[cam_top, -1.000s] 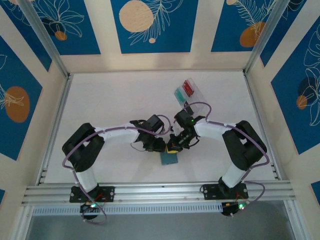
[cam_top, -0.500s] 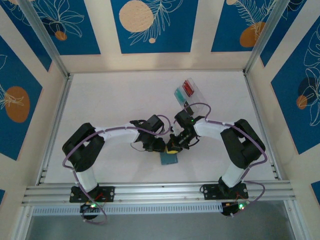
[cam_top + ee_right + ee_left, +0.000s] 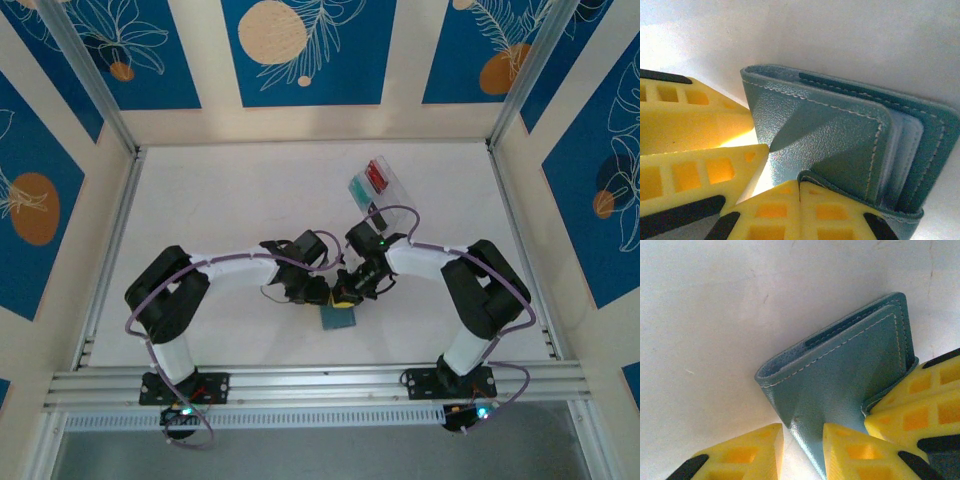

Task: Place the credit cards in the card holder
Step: Close the button on the card holder, then reset both arms

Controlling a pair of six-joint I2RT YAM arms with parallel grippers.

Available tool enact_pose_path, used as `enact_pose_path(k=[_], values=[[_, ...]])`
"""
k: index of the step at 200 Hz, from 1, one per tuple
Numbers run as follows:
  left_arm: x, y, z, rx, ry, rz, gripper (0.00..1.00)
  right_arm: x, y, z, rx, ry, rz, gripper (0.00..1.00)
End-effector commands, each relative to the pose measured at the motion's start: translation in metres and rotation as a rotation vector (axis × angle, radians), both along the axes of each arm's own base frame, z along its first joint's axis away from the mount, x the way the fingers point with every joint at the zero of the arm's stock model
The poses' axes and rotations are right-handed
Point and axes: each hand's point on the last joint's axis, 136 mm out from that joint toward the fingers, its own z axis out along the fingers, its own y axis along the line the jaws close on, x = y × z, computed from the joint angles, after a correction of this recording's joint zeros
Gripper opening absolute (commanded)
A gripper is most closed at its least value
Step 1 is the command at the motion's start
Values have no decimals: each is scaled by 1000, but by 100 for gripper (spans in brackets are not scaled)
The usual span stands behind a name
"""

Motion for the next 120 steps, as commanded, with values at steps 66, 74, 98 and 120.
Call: enact_pose_path(k=[66, 74, 98, 120], values=[[29, 18, 59, -37, -135, 51, 35, 14, 2, 18, -84, -134, 11, 25], [33, 33, 67, -13, -163, 81, 38, 19, 8, 31, -54, -153, 13, 31], [44, 80, 95, 36, -257, 170, 49, 26, 20, 65, 8, -202, 25, 51], [57, 123, 125, 58, -370, 264, 75, 33, 22, 101, 43, -286, 24, 70]])
